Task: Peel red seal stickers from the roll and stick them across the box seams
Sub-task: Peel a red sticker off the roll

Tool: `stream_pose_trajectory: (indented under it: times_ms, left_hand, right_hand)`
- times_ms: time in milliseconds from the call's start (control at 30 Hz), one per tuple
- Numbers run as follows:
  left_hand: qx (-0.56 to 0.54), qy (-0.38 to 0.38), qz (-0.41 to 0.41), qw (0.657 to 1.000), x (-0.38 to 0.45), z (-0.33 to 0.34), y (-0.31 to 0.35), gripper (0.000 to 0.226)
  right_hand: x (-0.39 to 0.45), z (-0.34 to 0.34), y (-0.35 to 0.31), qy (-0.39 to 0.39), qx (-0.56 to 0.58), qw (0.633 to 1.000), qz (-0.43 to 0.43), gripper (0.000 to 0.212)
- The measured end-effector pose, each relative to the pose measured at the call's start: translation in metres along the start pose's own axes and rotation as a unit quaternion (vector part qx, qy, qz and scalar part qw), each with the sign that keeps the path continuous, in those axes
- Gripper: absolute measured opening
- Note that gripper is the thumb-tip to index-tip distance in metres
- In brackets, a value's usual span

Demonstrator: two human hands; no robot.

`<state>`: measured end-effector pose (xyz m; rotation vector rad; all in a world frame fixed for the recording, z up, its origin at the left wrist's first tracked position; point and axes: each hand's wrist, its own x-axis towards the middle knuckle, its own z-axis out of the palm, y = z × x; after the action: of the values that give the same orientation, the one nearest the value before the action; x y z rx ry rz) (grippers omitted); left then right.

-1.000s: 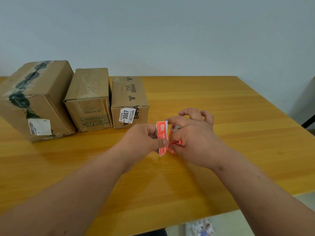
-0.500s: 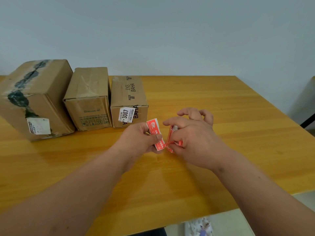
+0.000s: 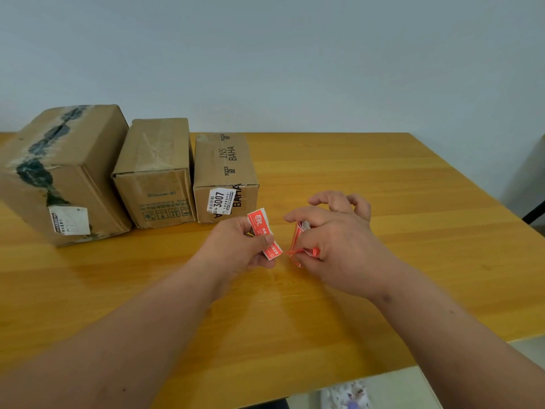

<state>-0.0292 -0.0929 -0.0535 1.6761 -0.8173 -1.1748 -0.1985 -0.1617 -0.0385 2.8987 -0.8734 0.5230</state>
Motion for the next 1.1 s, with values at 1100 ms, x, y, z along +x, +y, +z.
stream_pose_trajectory:
  times_ms: [1100]
  left_hand:
    - [0.047,0.010,0.010,0.999,-0.024,-0.047,0.000,0.013]
  right_hand:
    - [0.023,-0.022,-0.037,0.066,0.010,0.997,0.044,0.035]
